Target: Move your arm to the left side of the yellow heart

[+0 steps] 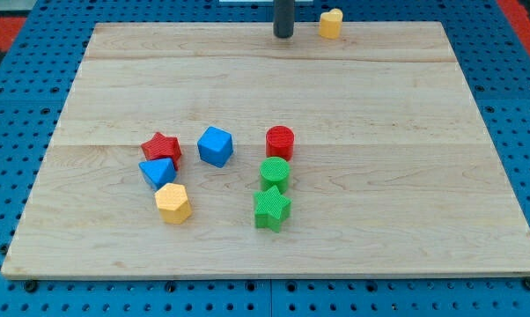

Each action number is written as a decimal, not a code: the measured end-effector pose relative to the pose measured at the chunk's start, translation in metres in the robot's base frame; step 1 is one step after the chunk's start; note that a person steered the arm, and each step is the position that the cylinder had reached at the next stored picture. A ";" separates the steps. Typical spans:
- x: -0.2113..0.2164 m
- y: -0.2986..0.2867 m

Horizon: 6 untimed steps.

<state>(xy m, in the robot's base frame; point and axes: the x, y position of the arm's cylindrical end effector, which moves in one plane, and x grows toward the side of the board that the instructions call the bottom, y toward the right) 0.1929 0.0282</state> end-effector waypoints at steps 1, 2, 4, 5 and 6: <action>-0.001 0.006; 0.042 0.062; 0.157 0.167; 0.058 0.200; 0.000 0.169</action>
